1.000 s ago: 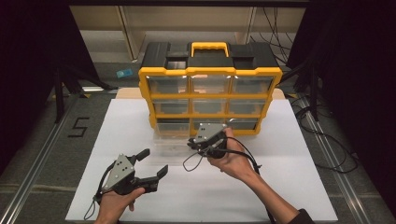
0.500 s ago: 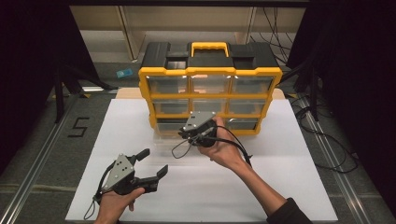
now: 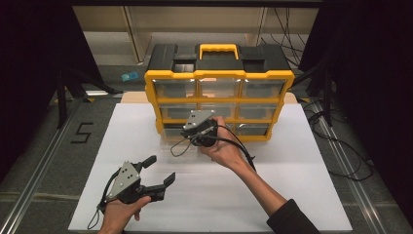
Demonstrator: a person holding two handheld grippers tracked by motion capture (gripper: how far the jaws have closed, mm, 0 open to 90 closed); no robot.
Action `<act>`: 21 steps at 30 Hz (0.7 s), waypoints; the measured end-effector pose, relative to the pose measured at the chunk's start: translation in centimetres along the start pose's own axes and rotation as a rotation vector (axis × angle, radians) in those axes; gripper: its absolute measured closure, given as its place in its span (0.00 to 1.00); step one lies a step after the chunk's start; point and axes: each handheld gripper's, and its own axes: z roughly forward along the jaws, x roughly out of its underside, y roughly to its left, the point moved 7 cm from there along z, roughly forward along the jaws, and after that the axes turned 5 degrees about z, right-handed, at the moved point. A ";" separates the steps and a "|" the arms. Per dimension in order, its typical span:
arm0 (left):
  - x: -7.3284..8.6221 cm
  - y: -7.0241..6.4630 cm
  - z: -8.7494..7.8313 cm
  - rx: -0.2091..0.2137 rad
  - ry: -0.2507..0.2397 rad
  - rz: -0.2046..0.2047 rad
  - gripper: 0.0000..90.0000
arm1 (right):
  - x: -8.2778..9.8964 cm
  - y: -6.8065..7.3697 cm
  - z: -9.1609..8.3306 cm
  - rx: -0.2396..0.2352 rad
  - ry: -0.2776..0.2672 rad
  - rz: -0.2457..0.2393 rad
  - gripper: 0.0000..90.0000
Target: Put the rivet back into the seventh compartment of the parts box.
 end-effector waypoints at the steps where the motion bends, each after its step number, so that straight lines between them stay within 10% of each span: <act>1: 0.0 0.0 0.0 0.000 0.000 0.000 0.19 | -0.1 0.0 0.2 0.000 0.005 0.001 0.92; 21: 0.0 0.0 0.0 0.004 -0.003 0.001 0.19 | 0.6 -0.4 3.5 -0.006 0.095 0.053 0.88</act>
